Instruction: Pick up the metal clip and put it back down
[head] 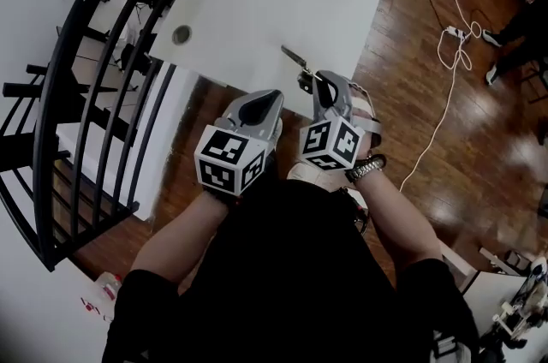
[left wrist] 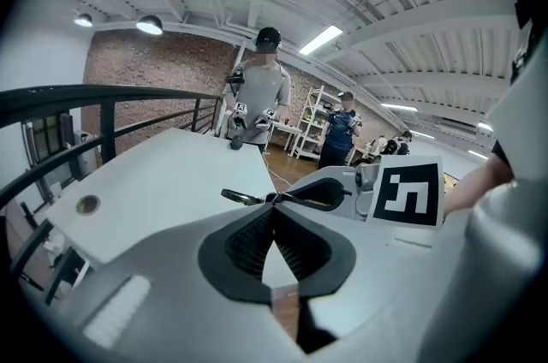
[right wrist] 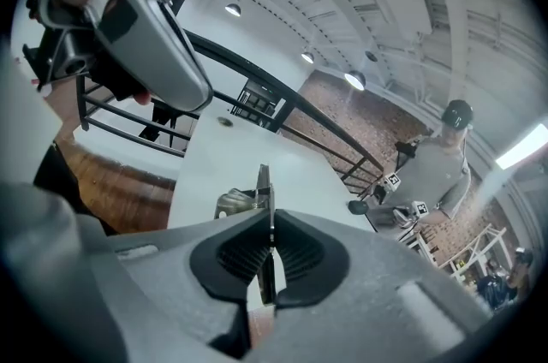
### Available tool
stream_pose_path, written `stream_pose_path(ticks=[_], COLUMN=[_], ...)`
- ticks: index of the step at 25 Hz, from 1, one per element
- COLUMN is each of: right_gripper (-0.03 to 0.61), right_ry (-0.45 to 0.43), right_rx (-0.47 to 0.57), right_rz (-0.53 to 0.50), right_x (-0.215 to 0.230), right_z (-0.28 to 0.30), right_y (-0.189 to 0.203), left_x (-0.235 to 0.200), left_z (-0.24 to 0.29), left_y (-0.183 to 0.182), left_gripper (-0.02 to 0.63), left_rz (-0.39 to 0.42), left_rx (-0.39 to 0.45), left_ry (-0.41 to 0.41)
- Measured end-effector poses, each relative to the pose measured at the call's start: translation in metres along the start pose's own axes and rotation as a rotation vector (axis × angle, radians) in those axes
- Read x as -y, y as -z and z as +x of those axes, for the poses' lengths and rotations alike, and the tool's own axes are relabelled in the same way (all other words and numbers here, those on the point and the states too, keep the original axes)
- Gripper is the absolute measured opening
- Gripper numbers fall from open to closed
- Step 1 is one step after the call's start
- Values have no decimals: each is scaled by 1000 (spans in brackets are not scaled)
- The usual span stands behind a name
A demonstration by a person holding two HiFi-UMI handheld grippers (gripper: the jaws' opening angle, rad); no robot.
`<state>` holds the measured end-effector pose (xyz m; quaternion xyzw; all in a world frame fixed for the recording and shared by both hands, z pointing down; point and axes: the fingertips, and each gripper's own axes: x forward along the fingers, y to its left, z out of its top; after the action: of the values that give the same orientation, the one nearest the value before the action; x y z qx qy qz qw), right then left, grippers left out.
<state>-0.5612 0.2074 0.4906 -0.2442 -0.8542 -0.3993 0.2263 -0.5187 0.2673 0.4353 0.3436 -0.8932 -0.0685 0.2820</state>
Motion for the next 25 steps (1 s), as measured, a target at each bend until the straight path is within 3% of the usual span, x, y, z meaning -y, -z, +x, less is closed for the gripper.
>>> stream_pose_path(ticks=[15, 25], right_gripper=[-2, -2], right_ry=[-35, -24], right_rx=[94, 120], right_rz=[59, 85], right_x=[-35, -51], right_z=[-106, -136], right_y=[2, -18], left_x=[67, 72], left_z=[-60, -89], left_y=[22, 32], left_gripper=[14, 14], left_rz=[49, 45], left_rx=[73, 68], left_ry=[-44, -40])
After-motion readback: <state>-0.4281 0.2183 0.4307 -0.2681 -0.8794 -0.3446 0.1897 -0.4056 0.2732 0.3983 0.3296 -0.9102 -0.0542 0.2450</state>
